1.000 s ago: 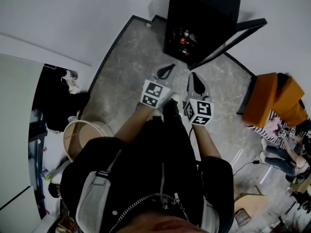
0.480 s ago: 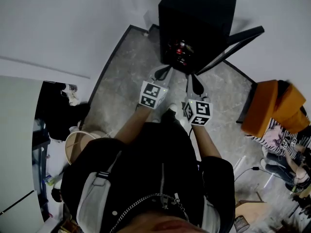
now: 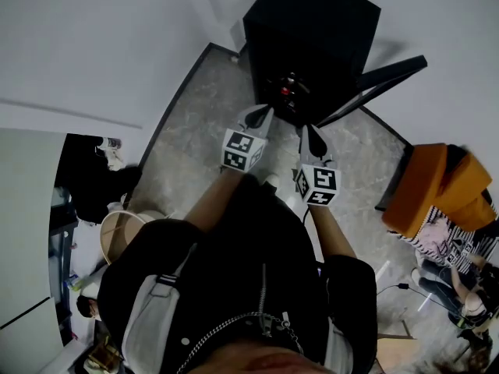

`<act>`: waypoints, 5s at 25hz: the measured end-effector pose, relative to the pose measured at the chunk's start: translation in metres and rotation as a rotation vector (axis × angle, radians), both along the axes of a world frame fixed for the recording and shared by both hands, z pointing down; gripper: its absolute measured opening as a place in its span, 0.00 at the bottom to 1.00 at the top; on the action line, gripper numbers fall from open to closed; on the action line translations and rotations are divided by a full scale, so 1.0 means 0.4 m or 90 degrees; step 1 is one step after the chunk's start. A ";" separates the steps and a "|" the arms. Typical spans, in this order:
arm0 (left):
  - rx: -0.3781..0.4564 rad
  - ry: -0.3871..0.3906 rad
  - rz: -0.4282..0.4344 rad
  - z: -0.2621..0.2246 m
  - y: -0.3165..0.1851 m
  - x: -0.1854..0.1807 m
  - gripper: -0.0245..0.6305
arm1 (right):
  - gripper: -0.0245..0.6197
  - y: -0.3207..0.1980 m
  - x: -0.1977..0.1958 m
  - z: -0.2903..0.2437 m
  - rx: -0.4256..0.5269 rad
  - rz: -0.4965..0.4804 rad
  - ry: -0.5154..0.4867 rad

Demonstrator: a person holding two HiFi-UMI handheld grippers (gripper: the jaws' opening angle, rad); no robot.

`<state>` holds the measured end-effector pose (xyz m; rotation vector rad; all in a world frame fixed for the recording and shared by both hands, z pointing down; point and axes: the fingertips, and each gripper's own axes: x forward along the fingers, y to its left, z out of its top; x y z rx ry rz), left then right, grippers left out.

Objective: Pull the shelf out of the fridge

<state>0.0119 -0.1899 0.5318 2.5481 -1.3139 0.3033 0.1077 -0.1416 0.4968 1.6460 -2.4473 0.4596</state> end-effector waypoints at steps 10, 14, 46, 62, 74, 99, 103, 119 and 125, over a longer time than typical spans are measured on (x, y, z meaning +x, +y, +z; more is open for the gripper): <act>-0.060 0.093 -0.062 0.044 -0.130 -0.044 0.05 | 0.04 -0.059 0.028 0.014 -0.003 0.004 0.003; -0.080 0.161 -0.104 0.077 -0.218 -0.084 0.05 | 0.04 -0.094 0.025 0.015 -0.011 0.020 0.006; -0.227 0.846 -0.267 0.321 -0.756 -0.044 0.30 | 0.04 -0.203 0.066 0.104 -0.095 0.106 0.088; -0.238 0.896 -0.282 0.339 -0.885 0.000 0.22 | 0.04 -0.164 0.110 0.121 -0.108 0.124 0.133; -0.261 0.882 -0.303 0.338 -0.884 -0.010 0.07 | 0.04 -0.160 0.102 0.128 -0.108 0.120 0.130; -0.302 0.873 -0.287 0.340 -0.709 -0.070 0.07 | 0.04 -0.318 0.070 0.229 -0.199 0.171 -0.238; -0.304 0.878 -0.295 0.343 -0.684 -0.081 0.07 | 0.10 -0.366 0.085 0.271 -0.200 0.172 -0.436; -0.346 0.896 -0.260 0.329 -0.558 -0.120 0.07 | 0.35 -0.435 0.218 0.428 -0.173 0.293 -0.761; -0.363 0.905 -0.240 0.320 -0.507 -0.134 0.07 | 0.29 -0.471 0.230 0.426 -0.143 0.277 -0.840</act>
